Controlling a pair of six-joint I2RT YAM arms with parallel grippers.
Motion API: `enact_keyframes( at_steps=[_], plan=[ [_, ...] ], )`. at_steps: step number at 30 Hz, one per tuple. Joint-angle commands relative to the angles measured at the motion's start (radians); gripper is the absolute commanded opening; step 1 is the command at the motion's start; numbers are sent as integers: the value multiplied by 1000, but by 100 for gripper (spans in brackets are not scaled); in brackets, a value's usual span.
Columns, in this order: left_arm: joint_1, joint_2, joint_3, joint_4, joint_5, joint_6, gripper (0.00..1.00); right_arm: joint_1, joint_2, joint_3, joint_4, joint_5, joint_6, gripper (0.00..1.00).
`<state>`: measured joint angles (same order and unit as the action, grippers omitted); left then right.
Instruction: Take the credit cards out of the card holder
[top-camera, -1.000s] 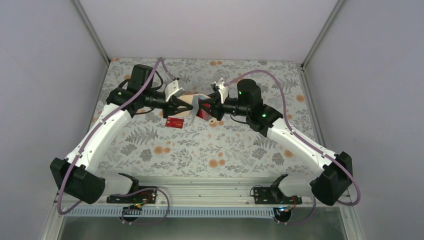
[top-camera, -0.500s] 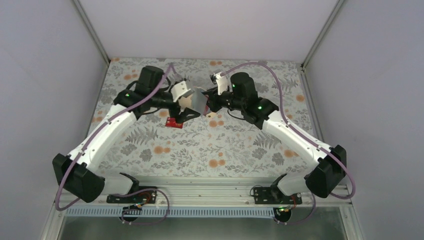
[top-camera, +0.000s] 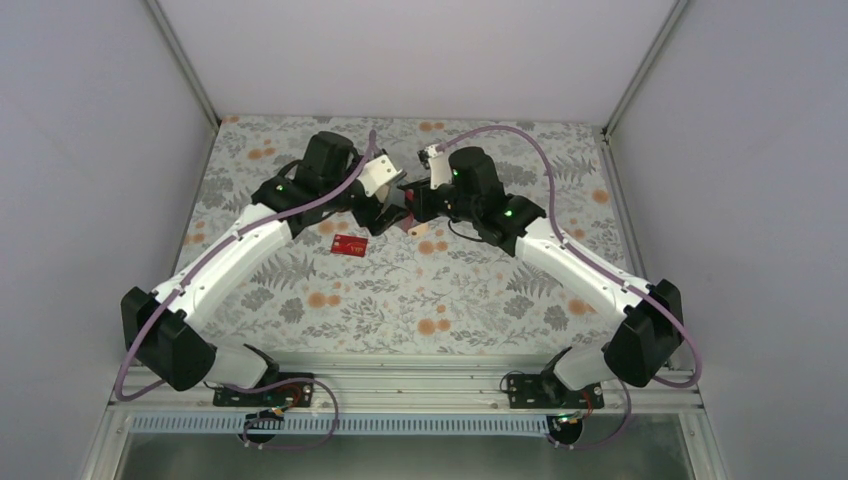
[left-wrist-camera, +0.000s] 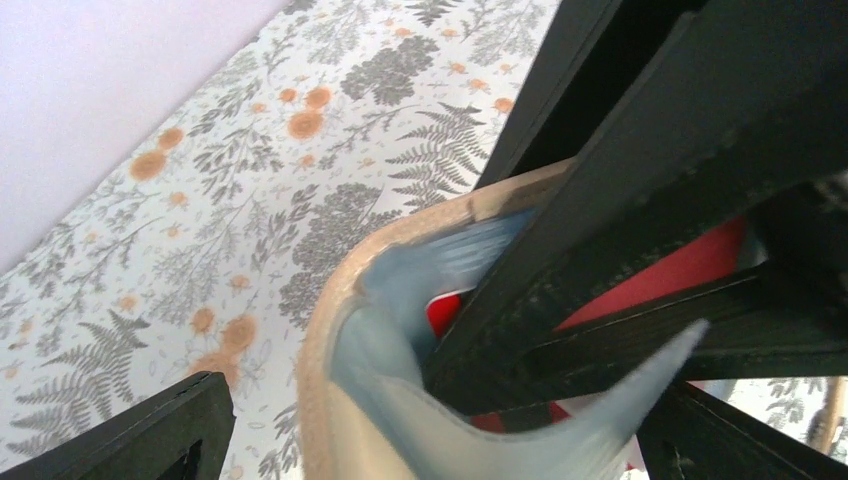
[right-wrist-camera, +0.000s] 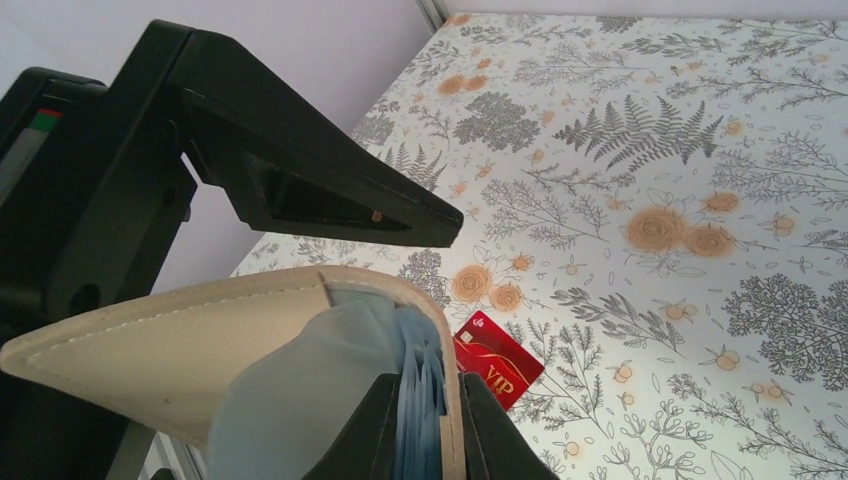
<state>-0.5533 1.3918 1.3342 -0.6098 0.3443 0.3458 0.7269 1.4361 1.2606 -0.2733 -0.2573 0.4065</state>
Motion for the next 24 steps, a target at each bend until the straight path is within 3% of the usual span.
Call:
enact_keyframes(
  at_steps=[1,4,10,12,16,17,20,24],
  plan=[
    [6,8,14,49,-134,-21,100,17,-21,41,53,-75,9,4],
    [47,-37,-4,43,-82,-8,96,3,-46,21,49,-80,-4,4],
    [106,-79,-43,10,148,25,66,-27,-51,14,64,-225,-54,4],
    [126,-62,-31,-30,192,27,51,-27,-59,18,69,-273,-63,4],
    [198,-62,-7,-81,333,26,8,-30,-88,4,69,-319,-104,4],
    [208,-71,-8,-86,359,30,3,-32,-95,0,68,-324,-117,4],
    [218,-101,-16,-106,422,54,2,-42,-111,-11,66,-348,-158,6],
    [229,-122,-7,-133,472,51,2,-54,-142,-48,80,-379,-237,56]
  ],
)
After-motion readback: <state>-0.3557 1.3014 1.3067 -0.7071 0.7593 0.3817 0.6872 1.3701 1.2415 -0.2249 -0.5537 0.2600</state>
